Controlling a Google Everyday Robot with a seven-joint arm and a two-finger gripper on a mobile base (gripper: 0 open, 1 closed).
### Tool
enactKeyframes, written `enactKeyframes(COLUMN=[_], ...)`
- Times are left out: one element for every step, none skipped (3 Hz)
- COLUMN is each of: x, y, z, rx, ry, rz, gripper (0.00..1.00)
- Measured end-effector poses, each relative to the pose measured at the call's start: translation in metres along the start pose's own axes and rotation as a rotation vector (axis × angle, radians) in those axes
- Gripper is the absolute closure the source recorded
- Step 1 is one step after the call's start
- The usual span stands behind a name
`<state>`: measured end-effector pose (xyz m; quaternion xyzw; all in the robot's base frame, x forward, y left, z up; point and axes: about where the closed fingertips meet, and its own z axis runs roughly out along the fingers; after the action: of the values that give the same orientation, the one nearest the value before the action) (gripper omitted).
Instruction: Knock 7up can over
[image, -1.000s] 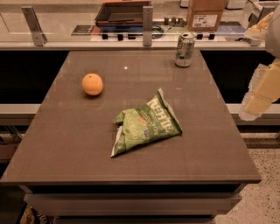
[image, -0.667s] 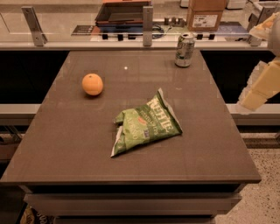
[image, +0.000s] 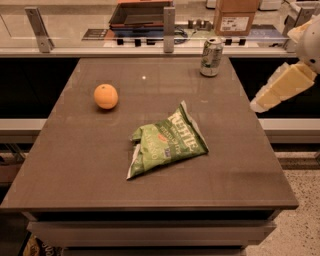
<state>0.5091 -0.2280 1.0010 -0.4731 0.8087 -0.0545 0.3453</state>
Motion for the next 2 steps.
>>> enactKeyframes(x=[-0.004, -0.009], y=[-0.027, -0.055], z=[0.018, 0.029], rx=[0.068, 0.146], ry=[-0.079, -0.136], rz=[0.042, 0.068], gripper=[0.0, 0.0])
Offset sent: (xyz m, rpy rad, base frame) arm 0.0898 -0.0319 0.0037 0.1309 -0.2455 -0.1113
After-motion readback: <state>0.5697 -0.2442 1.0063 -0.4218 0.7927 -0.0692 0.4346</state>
